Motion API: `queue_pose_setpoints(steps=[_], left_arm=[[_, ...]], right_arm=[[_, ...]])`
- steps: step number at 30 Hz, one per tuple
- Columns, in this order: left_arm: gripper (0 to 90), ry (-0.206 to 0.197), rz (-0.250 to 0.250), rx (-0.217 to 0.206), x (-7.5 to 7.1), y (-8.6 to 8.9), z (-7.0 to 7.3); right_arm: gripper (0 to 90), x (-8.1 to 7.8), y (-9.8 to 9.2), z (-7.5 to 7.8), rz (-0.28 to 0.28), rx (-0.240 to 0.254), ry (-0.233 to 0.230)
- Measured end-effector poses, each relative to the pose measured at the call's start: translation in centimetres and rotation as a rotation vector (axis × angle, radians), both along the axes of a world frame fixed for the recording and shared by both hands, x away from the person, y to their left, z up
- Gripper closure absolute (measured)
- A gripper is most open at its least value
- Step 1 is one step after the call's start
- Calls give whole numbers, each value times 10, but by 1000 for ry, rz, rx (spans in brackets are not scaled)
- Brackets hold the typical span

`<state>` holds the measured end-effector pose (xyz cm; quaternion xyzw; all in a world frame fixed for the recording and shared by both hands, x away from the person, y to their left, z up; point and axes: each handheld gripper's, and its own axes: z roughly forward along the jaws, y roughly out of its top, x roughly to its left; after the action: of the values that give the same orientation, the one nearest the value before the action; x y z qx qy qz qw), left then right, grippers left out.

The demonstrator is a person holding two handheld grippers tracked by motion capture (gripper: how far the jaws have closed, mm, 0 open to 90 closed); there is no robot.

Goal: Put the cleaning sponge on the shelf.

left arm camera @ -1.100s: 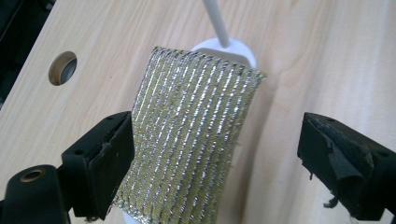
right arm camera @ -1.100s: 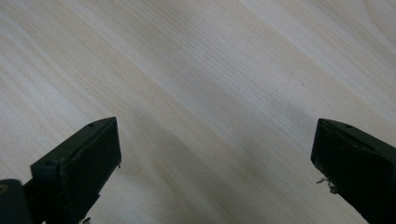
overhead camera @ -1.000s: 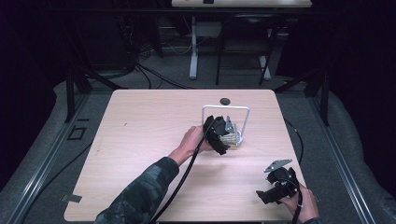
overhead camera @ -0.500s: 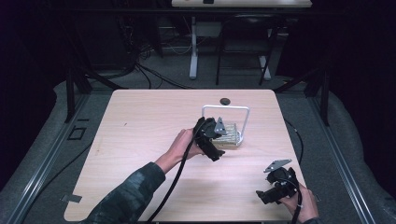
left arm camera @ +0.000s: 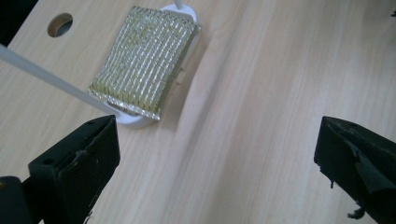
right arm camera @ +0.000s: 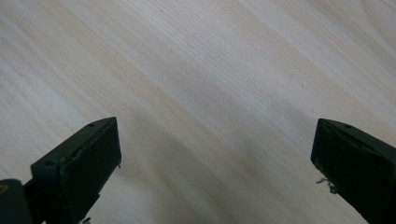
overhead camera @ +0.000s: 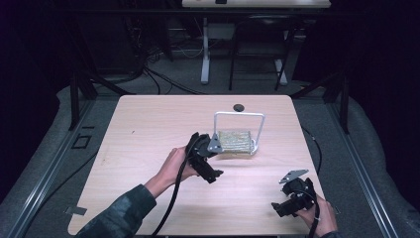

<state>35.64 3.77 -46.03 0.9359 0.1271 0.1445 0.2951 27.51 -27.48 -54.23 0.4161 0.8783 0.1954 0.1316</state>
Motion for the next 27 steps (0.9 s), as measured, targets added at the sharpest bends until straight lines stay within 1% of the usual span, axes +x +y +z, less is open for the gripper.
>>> queue_pose_setpoints(steps=[1,2,3,4,5,6,7,8,9,11,12,14,15,16,17,18,19,22,23,24,26,27], left_arm=[[3,7,7,-2,-5,8,-1],[2,7,7,-2,-5,8,-1],[2,14,16,-2,-7,11,-1],[2,23,27,-9,-12,19,-2],[2,23,27,-9,-12,19,-2],[2,26,37,-12,-14,23,-2],[2,36,53,-13,-19,31,-3],[2,41,63,-15,-22,35,-4],[2,41,63,-15,-22,35,-4],[2,50,84,-20,-27,44,-6],[2,66,105,-35,-32,53,-9],[2,78,122,-38,-38,61,-13],[2,78,122,-38,-38,61,-13],[2,82,130,-39,-40,65,-15],[2,98,145,-45,-46,72,-20],[2,98,145,-45,-46,72,-20],[2,99,150,-41,-48,76,-23],[2,119,171,-41,-56,86,-31],[2,130,188,-49,-61,94,-35],[2,131,204,-58,-64,97,-38],[2,137,211,-63,-65,100,-40],[2,141,230,-69,-70,108,-44]], right_arm=[[9,0,1,0,0,2,-1],[9,0,1,0,0,2,-1],[9,0,1,0,-1,-1,0],[9,0,0,-1,-2,-6,-2],[9,0,0,-1,-2,-6,-2],[9,0,0,-1,-3,-2,0],[9,0,1,-1,-1,-6,-2],[9,0,1,-1,2,-5,-3],[9,0,1,-1,2,-4,-2],[10,0,1,-1,2,-7,-7],[9,0,1,-1,2,-7,-7],[9,0,1,-1,2,-7,-7],[9,0,1,-1,2,-7,-7],[10,-1,2,-1,3,-9,-6],[9,-1,2,-1,4,-6,-6],[10,-1,3,-1,4,-5,-6],[10,-1,3,-1,4,-5,-6],[10,-1,3,-1,10,-16,-6],[10,-1,4,-1,9,-14,-4],[10,-1,4,-1,10,-13,-3],[10,-1,4,-1,10,-14,-2],[10,-1,4,-1,10,-15,-1]])
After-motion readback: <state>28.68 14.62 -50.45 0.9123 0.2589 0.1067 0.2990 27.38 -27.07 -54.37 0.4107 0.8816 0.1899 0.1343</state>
